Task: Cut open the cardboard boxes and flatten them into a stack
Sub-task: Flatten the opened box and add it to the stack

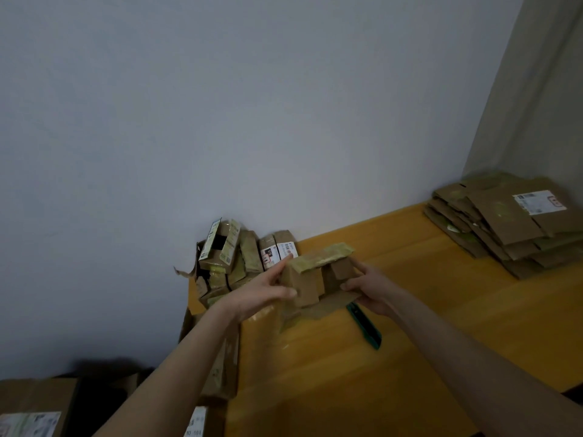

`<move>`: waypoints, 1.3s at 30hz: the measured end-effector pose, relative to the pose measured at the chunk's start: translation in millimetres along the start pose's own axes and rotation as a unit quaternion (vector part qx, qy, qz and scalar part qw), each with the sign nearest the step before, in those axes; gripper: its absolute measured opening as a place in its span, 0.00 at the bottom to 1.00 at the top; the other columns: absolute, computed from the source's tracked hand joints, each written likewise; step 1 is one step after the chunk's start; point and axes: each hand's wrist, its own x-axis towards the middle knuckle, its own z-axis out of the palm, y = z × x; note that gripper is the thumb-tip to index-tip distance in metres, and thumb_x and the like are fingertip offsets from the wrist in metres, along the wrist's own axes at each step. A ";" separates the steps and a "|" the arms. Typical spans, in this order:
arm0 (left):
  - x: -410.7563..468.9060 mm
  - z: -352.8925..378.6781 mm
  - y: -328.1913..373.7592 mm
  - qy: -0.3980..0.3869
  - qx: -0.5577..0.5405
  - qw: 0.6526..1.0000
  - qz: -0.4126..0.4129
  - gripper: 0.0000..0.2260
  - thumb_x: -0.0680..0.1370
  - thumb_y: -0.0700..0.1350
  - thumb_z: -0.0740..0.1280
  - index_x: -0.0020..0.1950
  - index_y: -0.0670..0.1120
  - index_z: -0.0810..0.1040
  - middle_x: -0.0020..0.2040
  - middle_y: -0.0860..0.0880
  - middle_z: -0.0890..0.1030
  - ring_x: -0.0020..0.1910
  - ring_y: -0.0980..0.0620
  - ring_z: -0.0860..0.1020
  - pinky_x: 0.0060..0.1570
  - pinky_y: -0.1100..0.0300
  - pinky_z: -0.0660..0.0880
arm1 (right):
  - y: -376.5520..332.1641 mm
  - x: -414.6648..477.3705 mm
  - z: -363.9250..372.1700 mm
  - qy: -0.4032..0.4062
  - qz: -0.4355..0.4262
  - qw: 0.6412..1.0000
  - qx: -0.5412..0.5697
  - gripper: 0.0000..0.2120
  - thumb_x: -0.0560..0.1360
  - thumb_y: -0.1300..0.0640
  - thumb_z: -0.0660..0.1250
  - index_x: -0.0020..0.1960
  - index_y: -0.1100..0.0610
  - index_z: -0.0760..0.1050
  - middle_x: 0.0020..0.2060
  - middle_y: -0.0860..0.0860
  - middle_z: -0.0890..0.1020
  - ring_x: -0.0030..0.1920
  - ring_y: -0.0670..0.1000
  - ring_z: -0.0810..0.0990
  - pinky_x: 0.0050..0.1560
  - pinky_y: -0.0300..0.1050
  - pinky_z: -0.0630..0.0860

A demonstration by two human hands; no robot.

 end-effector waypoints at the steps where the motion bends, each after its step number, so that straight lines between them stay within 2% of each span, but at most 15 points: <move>1: -0.8 1.4 0.7 -0.002 -0.020 1.000 -0.006 0.38 0.73 0.42 0.72 0.76 0.60 0.55 0.70 0.56 0.66 0.65 0.57 0.71 0.63 0.61 0.72 | 0.6 -0.5 1.4 0.004 -0.001 1.000 -0.005 0.37 0.73 0.77 0.61 0.76 0.51 0.61 0.50 0.55 0.79 0.46 0.55 0.79 0.35 0.44 0.78; 6: 1.9 23.3 -5.9 0.168 0.103 0.976 0.096 0.29 0.76 0.42 0.71 0.74 0.53 0.65 0.70 0.53 0.70 0.64 0.57 0.73 0.59 0.65 0.72 | 1.0 2.1 15.0 0.002 -0.031 0.999 0.009 0.36 0.71 0.80 0.59 0.74 0.55 0.65 0.59 0.62 0.78 0.55 0.60 0.77 0.52 0.53 0.77; 8: 3.6 26.9 -7.4 0.191 0.100 0.971 0.101 0.33 0.74 0.47 0.73 0.76 0.52 0.62 0.70 0.56 0.67 0.65 0.60 0.70 0.57 0.71 0.70 | 1.6 2.7 17.8 0.009 -0.034 0.999 0.010 0.34 0.72 0.79 0.58 0.73 0.56 0.67 0.60 0.61 0.78 0.57 0.61 0.76 0.53 0.53 0.76; 11: 8.8 29.6 -4.3 0.167 0.272 0.946 0.048 0.48 0.68 0.52 0.78 0.79 0.52 0.52 0.71 0.55 0.59 0.67 0.57 0.62 0.66 0.60 0.66 | 4.4 3.6 17.2 0.031 -0.027 0.999 0.009 0.30 0.74 0.77 0.58 0.71 0.56 0.70 0.58 0.59 0.78 0.57 0.61 0.76 0.52 0.53 0.76; 14: 12.4 34.5 2.6 0.211 0.384 0.896 0.073 0.34 0.75 0.50 0.71 0.78 0.50 0.59 0.68 0.51 0.66 0.64 0.53 0.68 0.63 0.56 0.70 | 6.2 5.0 17.8 0.041 -0.020 0.999 0.006 0.27 0.75 0.75 0.58 0.70 0.57 0.70 0.55 0.58 0.79 0.54 0.59 0.76 0.47 0.50 0.77; 17: 11.5 27.6 9.7 0.254 0.218 0.940 0.070 0.12 0.81 0.49 0.62 0.58 0.44 0.79 0.47 0.51 0.78 0.46 0.54 0.76 0.48 0.58 0.73 | 5.4 2.8 14.0 0.049 -0.026 0.997 -0.048 0.28 0.75 0.74 0.59 0.72 0.55 0.67 0.54 0.55 0.79 0.53 0.57 0.77 0.45 0.47 0.78; 19: 10.7 25.2 15.1 0.253 0.104 0.961 0.047 0.14 0.82 0.49 0.61 0.46 0.41 0.80 0.37 0.47 0.78 0.37 0.51 0.75 0.42 0.56 0.71 | 5.8 2.3 12.3 0.056 -0.056 0.990 -0.117 0.30 0.75 0.71 0.63 0.74 0.56 0.63 0.56 0.56 0.78 0.54 0.55 0.77 0.49 0.46 0.78; 21: 10.7 27.1 21.2 0.263 0.107 0.958 0.040 0.16 0.82 0.48 0.61 0.45 0.38 0.80 0.35 0.46 0.77 0.34 0.50 0.74 0.39 0.58 0.69 | 5.4 2.4 16.6 0.079 -0.098 0.964 -0.236 0.36 0.72 0.65 0.71 0.76 0.57 0.59 0.65 0.58 0.73 0.60 0.55 0.73 0.58 0.49 0.75; 23: 14.6 29.6 24.9 0.269 0.166 0.947 0.050 0.16 0.82 0.48 0.62 0.36 0.44 0.77 0.28 0.52 0.72 0.28 0.57 0.70 0.32 0.66 0.66 | 5.4 3.7 22.5 0.139 -0.116 0.913 -0.366 0.46 0.69 0.57 0.76 0.77 0.57 0.52 0.71 0.57 0.64 0.68 0.57 0.67 0.65 0.51 0.68; 26: 23.4 33.1 24.7 0.262 0.220 0.938 0.064 0.19 0.81 0.48 0.63 0.29 0.52 0.69 0.23 0.57 0.67 0.23 0.61 0.66 0.27 0.68 0.61 | 5.6 2.1 27.8 0.201 -0.158 0.853 -0.456 0.41 0.74 0.53 0.70 0.78 0.55 0.49 0.70 0.55 0.64 0.65 0.56 0.70 0.60 0.49 0.71; 28: 25.5 31.0 22.4 0.272 0.196 0.940 0.059 0.17 0.81 0.48 0.64 0.31 0.49 0.73 0.24 0.57 0.68 0.25 0.60 0.67 0.27 0.67 0.62 | 5.9 3.1 25.9 0.178 -0.205 0.839 -0.472 0.25 0.79 0.54 0.61 0.75 0.55 0.59 0.61 0.55 0.72 0.57 0.55 0.74 0.55 0.49 0.74; 30: 24.0 26.3 18.7 0.295 0.137 0.945 0.041 0.12 0.80 0.48 0.64 0.44 0.43 0.81 0.30 0.52 0.75 0.30 0.56 0.72 0.32 0.65 0.67 | 5.2 2.7 23.2 0.177 -0.238 0.859 -0.418 0.13 0.82 0.56 0.55 0.61 0.59 0.72 0.48 0.55 0.78 0.47 0.54 0.76 0.44 0.47 0.74; 32: 22.8 22.7 12.8 0.332 0.082 0.939 0.028 0.14 0.80 0.49 0.65 0.58 0.41 0.81 0.41 0.47 0.81 0.39 0.52 0.77 0.39 0.61 0.73 | 4.3 2.2 20.4 0.185 -0.244 0.882 -0.358 0.15 0.83 0.56 0.54 0.48 0.64 0.75 0.39 0.55 0.75 0.40 0.53 0.73 0.34 0.43 0.67; 35: 23.1 26.1 3.5 0.356 -0.006 0.934 0.031 0.23 0.78 0.50 0.67 0.72 0.44 0.69 0.60 0.47 0.77 0.55 0.50 0.77 0.52 0.58 0.75 | 7.1 2.7 21.9 0.203 -0.236 0.891 -0.332 0.15 0.83 0.56 0.54 0.42 0.60 0.72 0.35 0.52 0.73 0.36 0.50 0.71 0.32 0.40 0.65; 39: 30.8 37.8 -10.8 0.355 -0.028 0.933 -0.046 0.41 0.70 0.52 0.76 0.76 0.46 0.57 0.69 0.45 0.72 0.66 0.44 0.72 0.65 0.45 0.72 | 11.9 3.5 28.5 0.223 -0.239 0.887 -0.326 0.15 0.83 0.56 0.54 0.39 0.58 0.71 0.34 0.51 0.73 0.34 0.48 0.70 0.33 0.41 0.65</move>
